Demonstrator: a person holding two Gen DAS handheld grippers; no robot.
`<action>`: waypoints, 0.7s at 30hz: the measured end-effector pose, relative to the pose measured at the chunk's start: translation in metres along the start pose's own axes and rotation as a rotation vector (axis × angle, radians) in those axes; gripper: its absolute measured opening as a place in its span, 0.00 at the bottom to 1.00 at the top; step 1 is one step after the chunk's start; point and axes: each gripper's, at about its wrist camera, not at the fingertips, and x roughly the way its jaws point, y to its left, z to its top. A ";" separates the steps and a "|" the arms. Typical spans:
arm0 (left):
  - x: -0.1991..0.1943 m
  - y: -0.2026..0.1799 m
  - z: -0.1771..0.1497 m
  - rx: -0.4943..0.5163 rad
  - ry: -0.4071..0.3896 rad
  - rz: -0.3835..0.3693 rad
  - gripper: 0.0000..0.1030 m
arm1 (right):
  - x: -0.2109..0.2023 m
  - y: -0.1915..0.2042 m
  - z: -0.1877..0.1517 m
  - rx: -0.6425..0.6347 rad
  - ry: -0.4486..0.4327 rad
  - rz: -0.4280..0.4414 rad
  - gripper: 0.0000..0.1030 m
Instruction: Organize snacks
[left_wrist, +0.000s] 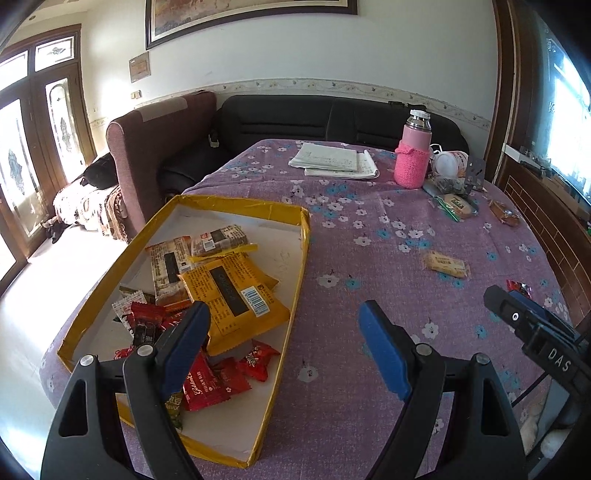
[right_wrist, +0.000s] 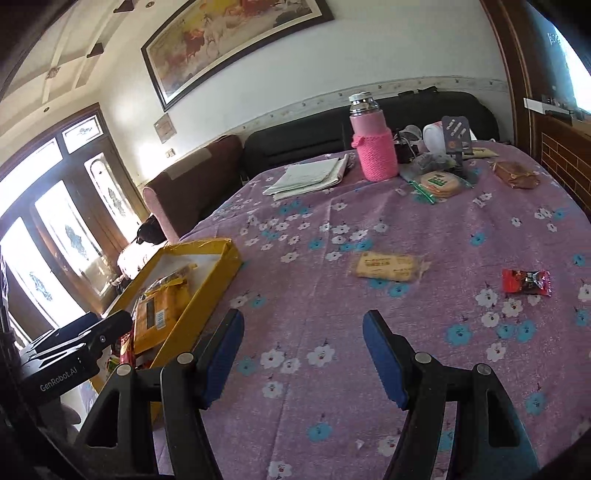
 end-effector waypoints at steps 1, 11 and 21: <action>0.001 -0.002 0.000 0.003 0.003 -0.002 0.81 | -0.002 -0.004 0.002 0.005 -0.005 -0.009 0.67; 0.002 -0.006 0.002 0.004 -0.006 -0.017 0.81 | -0.008 -0.056 0.014 0.106 0.000 -0.065 0.68; -0.032 0.051 0.014 -0.149 -0.115 0.046 1.00 | 0.011 0.051 -0.012 -0.176 0.115 0.154 0.67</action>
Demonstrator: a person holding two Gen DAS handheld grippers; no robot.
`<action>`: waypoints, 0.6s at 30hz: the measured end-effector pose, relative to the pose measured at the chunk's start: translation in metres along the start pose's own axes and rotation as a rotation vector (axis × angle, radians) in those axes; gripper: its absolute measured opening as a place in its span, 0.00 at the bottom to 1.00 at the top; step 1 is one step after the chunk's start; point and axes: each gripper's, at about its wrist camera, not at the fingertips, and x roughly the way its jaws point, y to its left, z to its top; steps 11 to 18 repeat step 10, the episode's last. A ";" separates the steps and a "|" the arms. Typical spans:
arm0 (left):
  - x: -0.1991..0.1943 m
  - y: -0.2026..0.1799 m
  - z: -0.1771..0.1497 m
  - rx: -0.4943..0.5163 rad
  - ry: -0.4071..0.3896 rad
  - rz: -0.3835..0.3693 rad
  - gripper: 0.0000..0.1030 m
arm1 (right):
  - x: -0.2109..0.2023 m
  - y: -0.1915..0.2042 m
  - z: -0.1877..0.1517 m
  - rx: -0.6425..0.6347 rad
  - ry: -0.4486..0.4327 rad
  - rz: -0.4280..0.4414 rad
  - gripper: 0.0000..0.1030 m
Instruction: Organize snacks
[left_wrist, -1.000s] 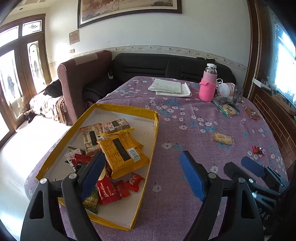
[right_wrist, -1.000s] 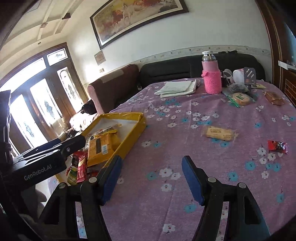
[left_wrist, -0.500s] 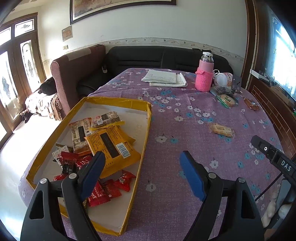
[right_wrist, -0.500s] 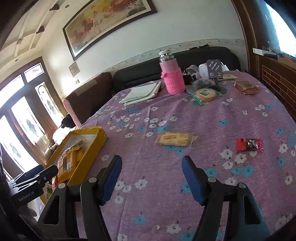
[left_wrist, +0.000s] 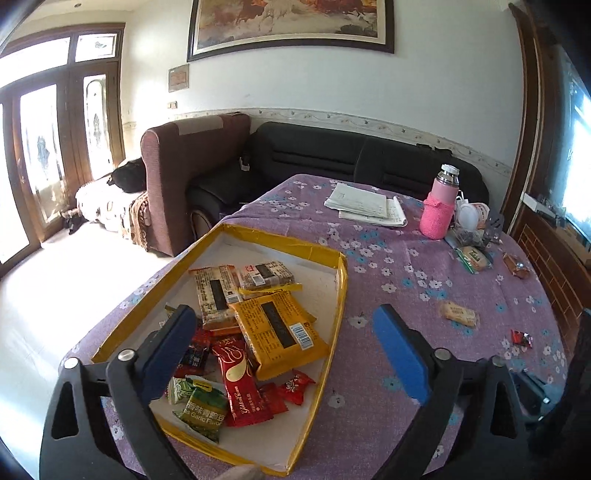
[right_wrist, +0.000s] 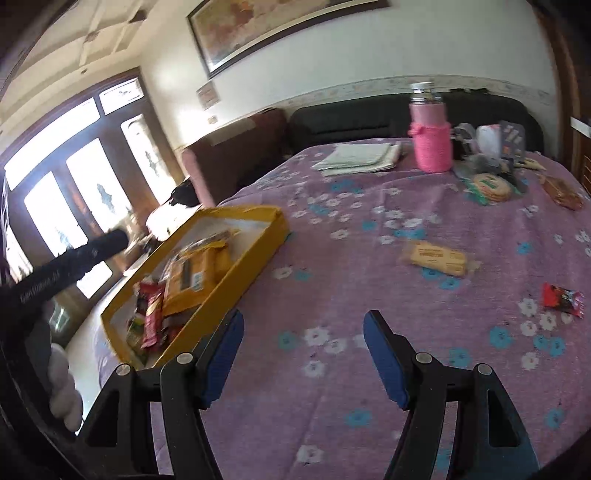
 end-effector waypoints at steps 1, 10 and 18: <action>0.001 0.011 0.000 -0.032 0.010 -0.014 1.00 | 0.007 0.014 -0.003 -0.024 0.025 0.024 0.67; -0.013 0.028 -0.013 -0.055 -0.085 0.062 1.00 | 0.042 0.076 -0.014 -0.095 0.132 0.110 0.66; -0.013 0.028 -0.013 -0.055 -0.085 0.062 1.00 | 0.042 0.076 -0.014 -0.095 0.132 0.110 0.66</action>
